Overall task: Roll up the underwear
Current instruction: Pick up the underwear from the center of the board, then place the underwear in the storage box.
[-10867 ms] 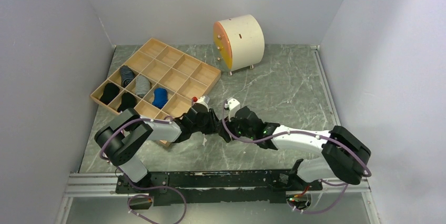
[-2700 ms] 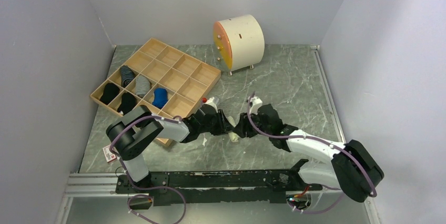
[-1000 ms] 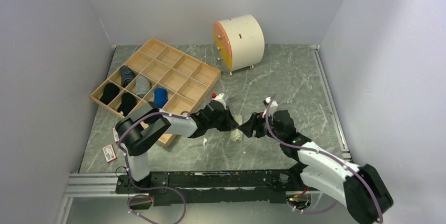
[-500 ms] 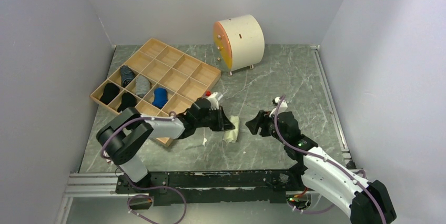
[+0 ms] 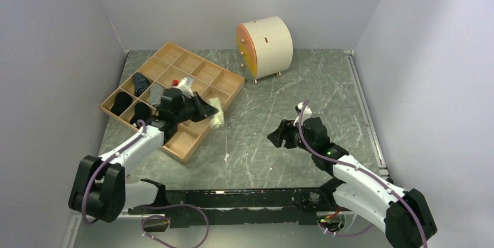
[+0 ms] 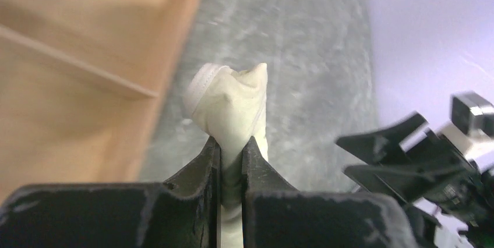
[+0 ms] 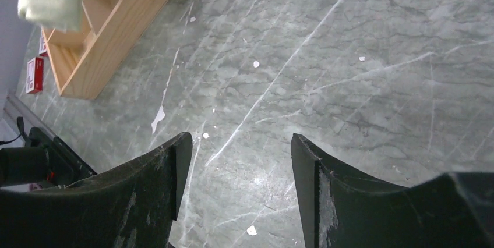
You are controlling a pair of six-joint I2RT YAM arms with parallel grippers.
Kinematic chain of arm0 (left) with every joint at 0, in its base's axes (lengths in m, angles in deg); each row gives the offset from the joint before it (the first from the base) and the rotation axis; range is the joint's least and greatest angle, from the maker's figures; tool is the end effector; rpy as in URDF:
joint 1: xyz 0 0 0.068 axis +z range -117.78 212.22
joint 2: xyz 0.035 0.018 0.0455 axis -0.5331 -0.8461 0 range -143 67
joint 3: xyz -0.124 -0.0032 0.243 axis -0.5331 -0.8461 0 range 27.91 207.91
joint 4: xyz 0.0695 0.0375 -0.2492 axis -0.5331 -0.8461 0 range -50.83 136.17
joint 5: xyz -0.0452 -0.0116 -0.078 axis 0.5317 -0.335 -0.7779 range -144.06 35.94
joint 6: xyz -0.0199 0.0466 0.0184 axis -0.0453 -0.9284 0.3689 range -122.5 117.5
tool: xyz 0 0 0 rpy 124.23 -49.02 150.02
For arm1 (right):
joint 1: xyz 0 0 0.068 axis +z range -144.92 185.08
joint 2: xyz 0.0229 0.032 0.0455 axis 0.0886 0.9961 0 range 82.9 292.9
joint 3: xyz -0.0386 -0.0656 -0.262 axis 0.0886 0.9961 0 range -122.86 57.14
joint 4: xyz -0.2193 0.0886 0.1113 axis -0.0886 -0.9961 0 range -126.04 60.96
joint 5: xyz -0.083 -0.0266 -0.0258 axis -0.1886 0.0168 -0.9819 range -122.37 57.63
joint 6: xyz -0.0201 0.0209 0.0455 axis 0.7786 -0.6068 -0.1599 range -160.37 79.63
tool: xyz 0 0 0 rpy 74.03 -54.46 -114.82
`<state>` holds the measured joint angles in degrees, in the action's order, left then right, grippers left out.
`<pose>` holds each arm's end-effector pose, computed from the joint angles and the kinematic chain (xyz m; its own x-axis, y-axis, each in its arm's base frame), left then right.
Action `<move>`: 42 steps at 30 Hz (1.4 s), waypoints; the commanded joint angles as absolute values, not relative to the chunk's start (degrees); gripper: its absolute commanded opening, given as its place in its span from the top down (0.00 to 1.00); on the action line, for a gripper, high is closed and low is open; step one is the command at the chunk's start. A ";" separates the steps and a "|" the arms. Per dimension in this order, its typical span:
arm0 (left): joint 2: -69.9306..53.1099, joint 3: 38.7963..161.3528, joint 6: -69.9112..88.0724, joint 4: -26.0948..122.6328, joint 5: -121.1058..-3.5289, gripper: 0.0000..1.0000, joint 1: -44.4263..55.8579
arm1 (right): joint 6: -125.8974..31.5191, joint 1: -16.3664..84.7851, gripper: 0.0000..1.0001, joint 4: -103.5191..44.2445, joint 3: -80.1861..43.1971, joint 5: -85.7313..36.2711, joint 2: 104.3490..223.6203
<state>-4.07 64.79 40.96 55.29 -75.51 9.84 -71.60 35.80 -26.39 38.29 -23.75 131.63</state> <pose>0.2426 -0.1139 0.2299 -0.7387 -0.3883 -0.5510 0.2102 0.6440 -0.7355 0.1564 0.0993 0.1920 -0.6576 0.2055 -0.7248 -0.3260 0.7898 0.5196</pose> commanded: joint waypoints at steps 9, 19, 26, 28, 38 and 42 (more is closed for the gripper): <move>-10.04 77.56 17.05 31.09 -93.78 0.95 47.10 | -67.11 35.59 0.34 -28.85 31.84 -16.81 133.34; -14.56 81.31 1.37 19.91 -96.98 0.95 55.92 | -63.69 35.58 0.34 -32.10 29.50 -14.52 136.07; -16.93 79.70 -1.09 18.95 -93.27 0.95 56.07 | -62.57 35.59 0.34 -31.99 28.22 -13.45 138.17; -17.17 80.19 -0.98 18.51 -90.54 0.95 56.02 | -62.24 35.58 0.34 -32.15 27.73 -13.25 138.91; -20.64 80.84 -1.25 16.85 -83.05 0.95 55.99 | -62.26 35.60 0.34 -30.59 28.13 -12.55 140.46; -22.01 81.88 -0.07 18.55 -84.11 0.95 54.85 | -62.79 35.58 0.34 -29.31 28.66 -12.03 141.49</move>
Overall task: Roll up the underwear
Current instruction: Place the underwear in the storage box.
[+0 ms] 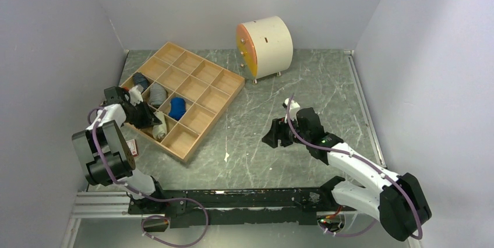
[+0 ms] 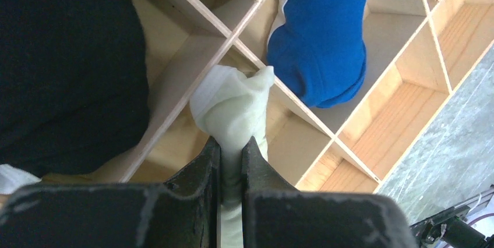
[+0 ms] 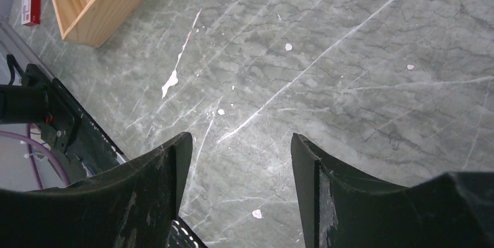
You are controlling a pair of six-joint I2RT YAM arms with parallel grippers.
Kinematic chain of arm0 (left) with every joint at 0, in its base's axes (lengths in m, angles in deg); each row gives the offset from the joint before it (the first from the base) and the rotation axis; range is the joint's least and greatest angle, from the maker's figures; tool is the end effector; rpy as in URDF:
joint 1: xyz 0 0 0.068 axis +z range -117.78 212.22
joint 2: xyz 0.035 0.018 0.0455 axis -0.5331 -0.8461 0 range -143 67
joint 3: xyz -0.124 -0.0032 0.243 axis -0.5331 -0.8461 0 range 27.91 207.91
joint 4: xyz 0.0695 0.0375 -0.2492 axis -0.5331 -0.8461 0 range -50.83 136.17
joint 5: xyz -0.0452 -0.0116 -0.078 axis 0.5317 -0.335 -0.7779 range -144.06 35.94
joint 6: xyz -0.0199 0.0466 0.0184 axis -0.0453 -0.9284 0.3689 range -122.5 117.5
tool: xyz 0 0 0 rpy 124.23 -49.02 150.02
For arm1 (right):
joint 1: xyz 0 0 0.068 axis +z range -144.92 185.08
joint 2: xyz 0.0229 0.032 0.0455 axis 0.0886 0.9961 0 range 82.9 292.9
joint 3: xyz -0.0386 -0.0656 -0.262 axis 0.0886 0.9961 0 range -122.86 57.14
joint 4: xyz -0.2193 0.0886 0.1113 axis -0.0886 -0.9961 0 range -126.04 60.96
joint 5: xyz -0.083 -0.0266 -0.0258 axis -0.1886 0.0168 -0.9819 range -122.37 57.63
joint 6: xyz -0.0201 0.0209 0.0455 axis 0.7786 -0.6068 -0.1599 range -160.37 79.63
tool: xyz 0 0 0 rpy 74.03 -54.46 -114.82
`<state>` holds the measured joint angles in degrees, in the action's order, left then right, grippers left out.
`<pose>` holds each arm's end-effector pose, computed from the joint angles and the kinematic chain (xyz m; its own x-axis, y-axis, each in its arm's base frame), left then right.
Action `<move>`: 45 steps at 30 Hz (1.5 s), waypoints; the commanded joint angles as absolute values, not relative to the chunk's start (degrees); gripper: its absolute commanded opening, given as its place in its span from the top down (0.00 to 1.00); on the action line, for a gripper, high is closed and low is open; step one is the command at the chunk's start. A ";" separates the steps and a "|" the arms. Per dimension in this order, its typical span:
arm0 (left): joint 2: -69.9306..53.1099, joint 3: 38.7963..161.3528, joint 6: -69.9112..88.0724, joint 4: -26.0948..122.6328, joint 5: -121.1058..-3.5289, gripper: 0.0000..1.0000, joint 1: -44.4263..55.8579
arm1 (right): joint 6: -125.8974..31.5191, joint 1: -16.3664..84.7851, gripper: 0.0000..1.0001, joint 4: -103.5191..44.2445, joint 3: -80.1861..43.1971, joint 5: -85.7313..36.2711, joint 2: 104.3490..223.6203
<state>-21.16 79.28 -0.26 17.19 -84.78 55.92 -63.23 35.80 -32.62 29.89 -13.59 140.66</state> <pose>0.2697 0.0985 0.1834 -0.8282 -0.4004 -0.3921 -0.1860 0.8565 -0.4815 0.1745 0.1171 0.2038 -0.7209 -0.0006 -0.6931 -0.4698 0.7357 0.4880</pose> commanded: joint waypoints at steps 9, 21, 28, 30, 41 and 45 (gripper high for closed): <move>-25.15 83.42 0.31 17.11 -78.48 0.95 50.10 | -63.31 35.58 0.34 -27.06 28.49 -11.27 142.73; -23.88 82.36 -3.29 14.25 -74.78 0.92 50.01 | -62.96 35.62 0.34 -26.82 28.16 -10.37 143.87; -22.18 82.12 -3.22 14.25 -73.32 0.71 49.96 | -63.42 35.58 0.34 -26.69 27.56 -10.46 144.38; -20.66 81.52 -2.86 15.13 -73.96 0.63 49.95 | -63.33 35.58 0.34 -27.00 27.18 -10.49 144.51; -16.80 83.24 -2.85 13.74 -74.60 0.38 49.98 | -63.65 35.58 0.34 -27.58 26.10 -10.93 144.56; -16.23 83.65 -0.40 15.23 -75.15 0.40 49.93 | -64.23 35.63 0.34 -26.84 26.27 -10.71 144.69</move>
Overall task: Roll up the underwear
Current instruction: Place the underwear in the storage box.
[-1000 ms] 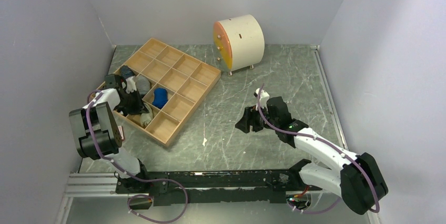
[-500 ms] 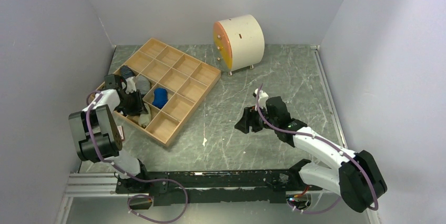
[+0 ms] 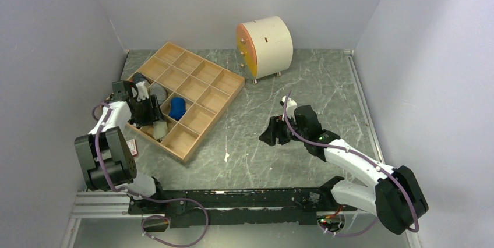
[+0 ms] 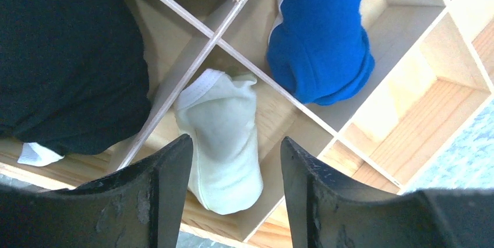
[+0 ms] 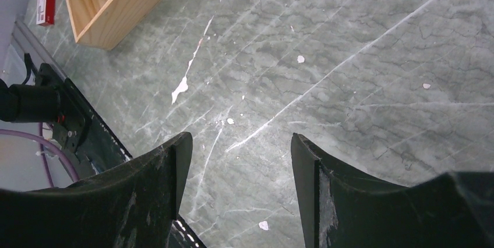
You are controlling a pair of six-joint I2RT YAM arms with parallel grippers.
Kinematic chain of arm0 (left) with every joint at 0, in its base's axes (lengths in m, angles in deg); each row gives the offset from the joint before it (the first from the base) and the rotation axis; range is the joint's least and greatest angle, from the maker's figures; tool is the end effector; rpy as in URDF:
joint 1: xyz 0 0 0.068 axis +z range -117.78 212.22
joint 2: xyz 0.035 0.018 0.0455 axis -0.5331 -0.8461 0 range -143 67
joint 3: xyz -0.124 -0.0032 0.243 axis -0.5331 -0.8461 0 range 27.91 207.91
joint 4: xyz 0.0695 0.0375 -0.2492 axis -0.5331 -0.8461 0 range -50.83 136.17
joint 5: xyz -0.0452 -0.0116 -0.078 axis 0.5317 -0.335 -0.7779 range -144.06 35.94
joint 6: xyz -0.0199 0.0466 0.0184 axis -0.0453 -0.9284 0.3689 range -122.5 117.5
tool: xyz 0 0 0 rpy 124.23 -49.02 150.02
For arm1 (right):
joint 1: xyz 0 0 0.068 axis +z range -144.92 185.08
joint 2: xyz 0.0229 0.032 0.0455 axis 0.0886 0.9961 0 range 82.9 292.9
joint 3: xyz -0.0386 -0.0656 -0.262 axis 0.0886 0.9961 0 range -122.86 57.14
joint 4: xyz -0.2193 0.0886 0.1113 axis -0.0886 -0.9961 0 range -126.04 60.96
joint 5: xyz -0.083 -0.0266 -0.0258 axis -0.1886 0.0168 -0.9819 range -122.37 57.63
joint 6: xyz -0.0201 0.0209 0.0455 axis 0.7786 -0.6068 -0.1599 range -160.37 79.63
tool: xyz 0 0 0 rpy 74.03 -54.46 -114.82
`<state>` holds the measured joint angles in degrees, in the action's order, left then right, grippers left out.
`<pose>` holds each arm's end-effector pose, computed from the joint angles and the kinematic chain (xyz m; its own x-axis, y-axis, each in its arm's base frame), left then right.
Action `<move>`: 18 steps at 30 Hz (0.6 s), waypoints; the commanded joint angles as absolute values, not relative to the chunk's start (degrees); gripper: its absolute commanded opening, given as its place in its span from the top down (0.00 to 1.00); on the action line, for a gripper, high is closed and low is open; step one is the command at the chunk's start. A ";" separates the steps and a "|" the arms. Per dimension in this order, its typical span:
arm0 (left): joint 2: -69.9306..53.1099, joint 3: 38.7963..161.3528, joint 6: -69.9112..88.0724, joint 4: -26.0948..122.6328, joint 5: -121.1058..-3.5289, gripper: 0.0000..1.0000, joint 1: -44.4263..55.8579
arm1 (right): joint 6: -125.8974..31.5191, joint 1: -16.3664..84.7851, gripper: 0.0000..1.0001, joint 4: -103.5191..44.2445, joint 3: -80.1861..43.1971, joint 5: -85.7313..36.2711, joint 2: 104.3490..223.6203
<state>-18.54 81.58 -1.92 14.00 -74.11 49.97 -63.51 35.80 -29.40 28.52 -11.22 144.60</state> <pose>0.2763 0.0756 0.2018 -0.8547 -0.2837 -0.4349 -0.1521 0.9376 -0.3127 0.1845 0.1246 0.2035 -0.7245 -0.0043 -0.6893 -0.4900 0.7064 0.5107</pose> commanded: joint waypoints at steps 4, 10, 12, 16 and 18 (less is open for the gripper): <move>-16.85 84.05 0.31 16.79 -76.31 0.44 49.96 | -65.00 35.58 0.34 -25.94 26.63 -10.51 144.69; -19.18 82.84 2.81 21.45 -76.81 0.44 49.57 | -66.14 35.59 0.34 -23.97 27.55 -10.24 145.55; -20.18 83.07 3.48 22.00 -75.62 0.46 48.87 | -66.26 35.61 0.33 -23.83 27.48 -9.78 146.16; -21.32 83.18 4.07 22.91 -73.49 0.48 48.35 | -66.13 35.58 0.34 -24.00 26.95 -9.22 146.82; -22.24 83.19 4.18 22.81 -72.59 0.48 48.14 | -66.09 35.58 0.34 -24.02 26.91 -9.24 146.69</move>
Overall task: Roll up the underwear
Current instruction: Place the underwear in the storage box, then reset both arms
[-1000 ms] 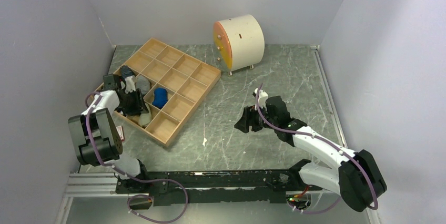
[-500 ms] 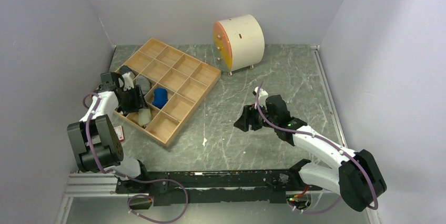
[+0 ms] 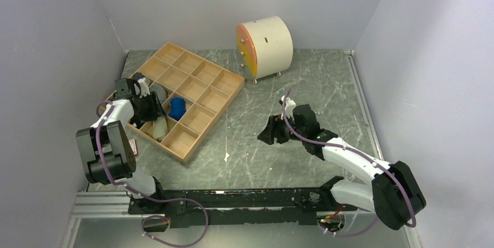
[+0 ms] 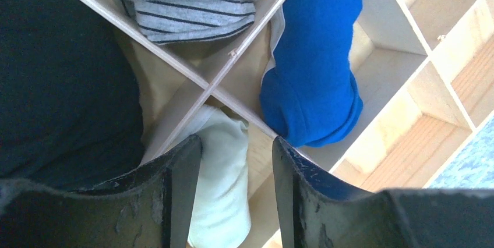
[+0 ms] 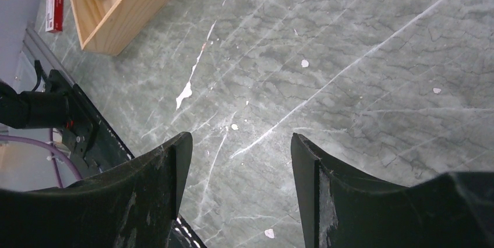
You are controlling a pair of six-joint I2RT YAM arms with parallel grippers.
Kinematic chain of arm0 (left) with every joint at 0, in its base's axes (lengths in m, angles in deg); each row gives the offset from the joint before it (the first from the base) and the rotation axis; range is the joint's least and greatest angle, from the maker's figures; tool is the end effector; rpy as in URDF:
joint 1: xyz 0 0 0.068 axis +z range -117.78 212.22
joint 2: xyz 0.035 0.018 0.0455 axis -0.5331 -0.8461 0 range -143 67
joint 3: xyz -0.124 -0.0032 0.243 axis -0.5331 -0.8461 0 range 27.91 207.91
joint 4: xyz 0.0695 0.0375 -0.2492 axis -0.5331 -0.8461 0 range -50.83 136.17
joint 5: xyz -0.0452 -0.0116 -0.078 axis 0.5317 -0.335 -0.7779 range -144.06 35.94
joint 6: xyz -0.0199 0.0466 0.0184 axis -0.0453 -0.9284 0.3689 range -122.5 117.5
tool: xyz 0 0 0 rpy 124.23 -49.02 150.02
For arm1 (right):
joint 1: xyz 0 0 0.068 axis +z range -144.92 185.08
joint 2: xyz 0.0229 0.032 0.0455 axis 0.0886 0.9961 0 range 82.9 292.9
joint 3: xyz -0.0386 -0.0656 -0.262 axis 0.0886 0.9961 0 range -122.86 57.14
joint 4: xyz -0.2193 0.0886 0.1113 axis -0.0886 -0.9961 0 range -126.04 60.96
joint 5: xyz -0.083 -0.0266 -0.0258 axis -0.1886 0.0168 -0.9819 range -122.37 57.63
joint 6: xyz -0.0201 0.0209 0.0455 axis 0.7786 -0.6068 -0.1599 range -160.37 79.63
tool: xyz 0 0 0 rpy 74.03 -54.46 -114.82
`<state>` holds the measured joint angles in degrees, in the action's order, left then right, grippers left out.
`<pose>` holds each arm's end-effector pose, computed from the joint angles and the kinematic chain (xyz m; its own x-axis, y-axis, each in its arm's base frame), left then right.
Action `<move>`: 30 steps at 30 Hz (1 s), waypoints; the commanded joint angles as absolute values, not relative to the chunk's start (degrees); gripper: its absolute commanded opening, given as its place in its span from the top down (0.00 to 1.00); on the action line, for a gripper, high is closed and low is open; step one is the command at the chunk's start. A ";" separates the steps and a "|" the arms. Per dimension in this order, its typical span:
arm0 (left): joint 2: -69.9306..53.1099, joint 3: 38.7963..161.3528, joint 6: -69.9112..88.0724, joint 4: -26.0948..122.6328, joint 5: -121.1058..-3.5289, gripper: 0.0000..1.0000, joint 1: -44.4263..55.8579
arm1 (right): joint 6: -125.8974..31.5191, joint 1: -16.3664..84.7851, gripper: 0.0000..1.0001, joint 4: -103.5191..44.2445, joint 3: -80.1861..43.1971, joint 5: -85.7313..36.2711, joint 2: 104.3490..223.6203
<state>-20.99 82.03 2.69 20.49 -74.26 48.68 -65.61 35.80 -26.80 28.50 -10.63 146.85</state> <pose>0.2931 0.0738 0.1981 -0.8143 -0.3292 -0.4780 -0.1725 0.9236 -0.3423 0.1895 0.1280 0.1997 -0.7404 0.0207 -0.6719 -0.4706 0.6977 0.5401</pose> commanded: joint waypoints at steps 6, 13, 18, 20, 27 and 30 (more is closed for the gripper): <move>-23.99 83.94 3.86 21.50 -71.34 0.47 47.50 | -66.09 35.59 0.34 -24.65 26.54 -9.15 145.63; -15.28 83.38 5.05 21.91 -75.17 0.31 47.13 | -63.09 35.58 0.33 -28.68 22.94 -11.68 144.05; -8.50 88.96 4.92 18.27 -75.85 0.07 47.18 | -60.11 35.50 0.32 -34.16 19.24 -20.26 141.73; -6.26 90.76 5.24 18.17 -77.06 0.04 47.09 | -59.77 35.49 0.30 -35.50 17.98 -24.97 140.51; -0.57 94.27 9.46 22.39 -81.38 0.04 42.84 | -57.01 35.51 0.15 -36.36 14.60 -36.66 137.35; -0.28 96.19 9.69 23.39 -77.05 0.03 35.21 | -55.71 35.55 0.11 -39.03 10.74 -40.33 138.54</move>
